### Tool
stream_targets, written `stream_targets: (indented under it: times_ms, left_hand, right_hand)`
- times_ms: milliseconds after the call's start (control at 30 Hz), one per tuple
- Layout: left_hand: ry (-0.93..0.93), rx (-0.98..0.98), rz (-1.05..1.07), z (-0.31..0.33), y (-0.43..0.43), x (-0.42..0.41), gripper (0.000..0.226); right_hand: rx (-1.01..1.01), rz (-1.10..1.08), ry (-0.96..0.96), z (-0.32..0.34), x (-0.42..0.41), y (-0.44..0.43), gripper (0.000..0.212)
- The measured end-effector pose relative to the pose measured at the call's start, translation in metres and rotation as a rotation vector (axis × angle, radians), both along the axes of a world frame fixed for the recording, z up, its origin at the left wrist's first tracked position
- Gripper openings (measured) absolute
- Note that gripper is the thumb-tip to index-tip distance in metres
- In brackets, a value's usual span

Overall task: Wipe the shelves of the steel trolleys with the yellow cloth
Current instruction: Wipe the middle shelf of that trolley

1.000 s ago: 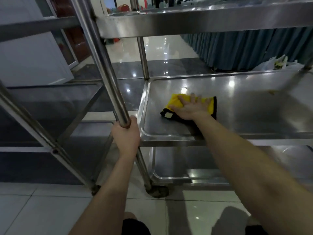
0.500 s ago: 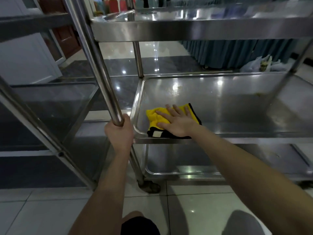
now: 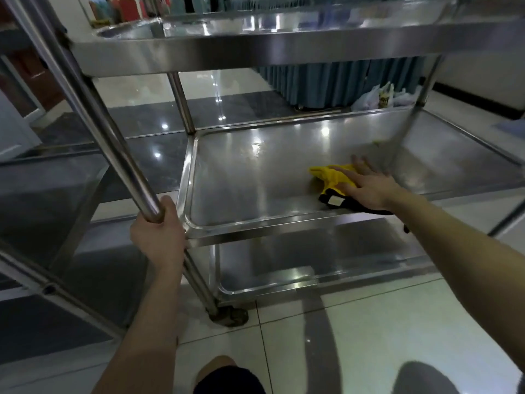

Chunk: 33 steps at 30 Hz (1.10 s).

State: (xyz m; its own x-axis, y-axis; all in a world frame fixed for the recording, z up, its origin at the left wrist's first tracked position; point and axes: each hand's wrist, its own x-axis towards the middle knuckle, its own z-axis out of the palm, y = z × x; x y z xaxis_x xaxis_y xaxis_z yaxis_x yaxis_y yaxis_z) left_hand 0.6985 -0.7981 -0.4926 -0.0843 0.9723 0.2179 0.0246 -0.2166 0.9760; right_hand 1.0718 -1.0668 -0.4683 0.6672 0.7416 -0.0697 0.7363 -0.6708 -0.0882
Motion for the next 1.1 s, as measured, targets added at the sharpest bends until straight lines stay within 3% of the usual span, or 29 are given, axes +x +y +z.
stream_targets:
  times_ms: [67, 133, 200, 267, 333, 400, 500, 600, 833, 1100]
  left_hand:
    - [-0.041, 0.018, 0.018, 0.000, -0.006, 0.005, 0.050]
    - [-0.112, 0.098, 0.054, 0.004, -0.020, 0.011, 0.070]
    - [-0.011, 0.286, 0.260, 0.003, -0.039, 0.019, 0.079]
    - [0.093, 0.555, 0.382, 0.000, -0.068, 0.036, 0.069]
    - [0.212, 0.769, 0.298, 0.000, -0.105, 0.069, 0.052]
    - [0.329, 0.837, 0.067, 0.006, -0.140, 0.118, 0.036]
    - [0.474, 0.671, -0.293, 0.024, -0.177, 0.195, 0.031]
    - [0.594, 0.490, -0.407, 0.029, -0.192, 0.257, 0.031]
    - [0.833, 0.373, -0.407, 0.031, -0.205, 0.320, 0.039]
    - [1.109, 0.340, -0.372, 0.006, -0.214, 0.336, 0.049]
  right_hand:
    - [0.051, -0.065, -0.040, -0.002, 0.012, -0.017, 0.061]
    - [0.121, -0.032, -0.070, -0.005, 0.011, -0.013, 0.065]
    - [0.161, 0.006, -0.057, -0.008, 0.004, -0.004, 0.079]
    - [0.160, 0.026, -0.056, -0.013, 0.002, 0.000, 0.089]
    - [0.139, 0.031, -0.016, -0.014, 0.004, 0.002, 0.088]
    - [0.093, 0.065, 0.018, -0.013, 0.007, 0.004, 0.084]
    - [0.080, 0.113, 0.021, -0.015, 0.007, 0.005, 0.077]
    - [0.094, 0.175, 0.049, -0.014, 0.016, -0.001, 0.069]
    - [0.122, 0.211, 0.071, -0.012, 0.101, -0.074, 0.066]
    - [0.079, -0.067, 0.052, -0.015, 0.263, -0.208, 0.070]
